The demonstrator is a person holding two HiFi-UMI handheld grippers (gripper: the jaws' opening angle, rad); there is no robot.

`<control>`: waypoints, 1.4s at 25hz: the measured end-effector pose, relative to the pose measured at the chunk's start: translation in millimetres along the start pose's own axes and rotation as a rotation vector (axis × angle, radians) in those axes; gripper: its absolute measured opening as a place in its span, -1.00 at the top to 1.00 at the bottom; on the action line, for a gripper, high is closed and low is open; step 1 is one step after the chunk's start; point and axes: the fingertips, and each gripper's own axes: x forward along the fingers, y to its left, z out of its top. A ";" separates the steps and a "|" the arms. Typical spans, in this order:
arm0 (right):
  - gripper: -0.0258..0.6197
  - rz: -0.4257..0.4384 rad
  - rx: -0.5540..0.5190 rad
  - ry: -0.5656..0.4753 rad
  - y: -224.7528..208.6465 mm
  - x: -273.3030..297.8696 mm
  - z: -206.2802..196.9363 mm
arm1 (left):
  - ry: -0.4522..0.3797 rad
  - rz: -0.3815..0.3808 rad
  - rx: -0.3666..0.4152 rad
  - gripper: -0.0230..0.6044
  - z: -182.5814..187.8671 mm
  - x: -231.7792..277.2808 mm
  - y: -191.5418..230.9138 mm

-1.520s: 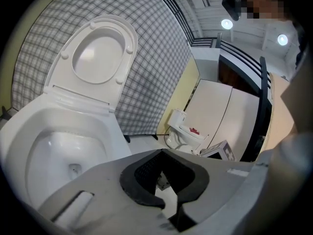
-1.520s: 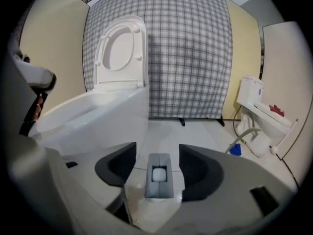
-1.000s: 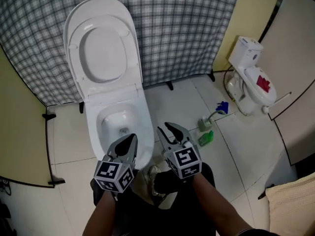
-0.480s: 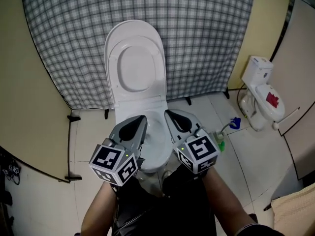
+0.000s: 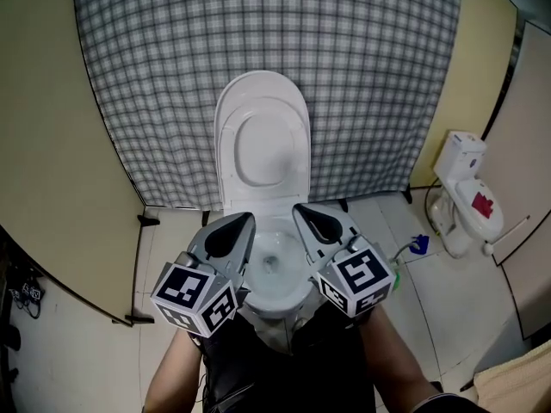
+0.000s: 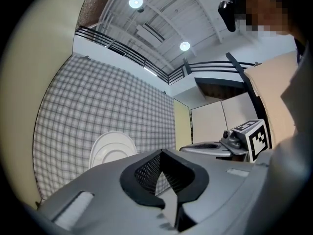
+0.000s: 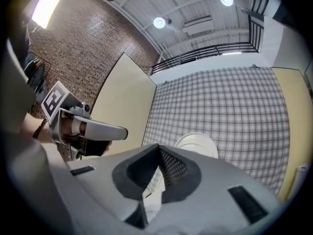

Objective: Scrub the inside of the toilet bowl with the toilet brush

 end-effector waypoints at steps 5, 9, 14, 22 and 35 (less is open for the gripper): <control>0.91 0.020 0.047 -0.015 -3.2 10.9 21.6 | 0.001 -0.006 -0.007 0.90 18.6 3.5 12.6; 0.91 0.046 0.106 -0.034 -3.8 8.9 29.0 | 0.007 -0.017 -0.007 0.90 25.8 4.8 8.6; 0.90 0.038 0.125 -0.051 -12.3 14.3 35.2 | 0.013 -0.023 -0.003 0.90 29.4 10.2 10.4; 0.90 0.059 0.148 -0.018 -11.2 17.5 23.1 | 0.030 -0.020 -0.014 0.90 20.3 12.6 13.2; 0.90 0.070 0.147 0.015 -8.1 8.5 9.2 | 0.038 -0.022 -0.020 0.90 14.1 11.1 5.6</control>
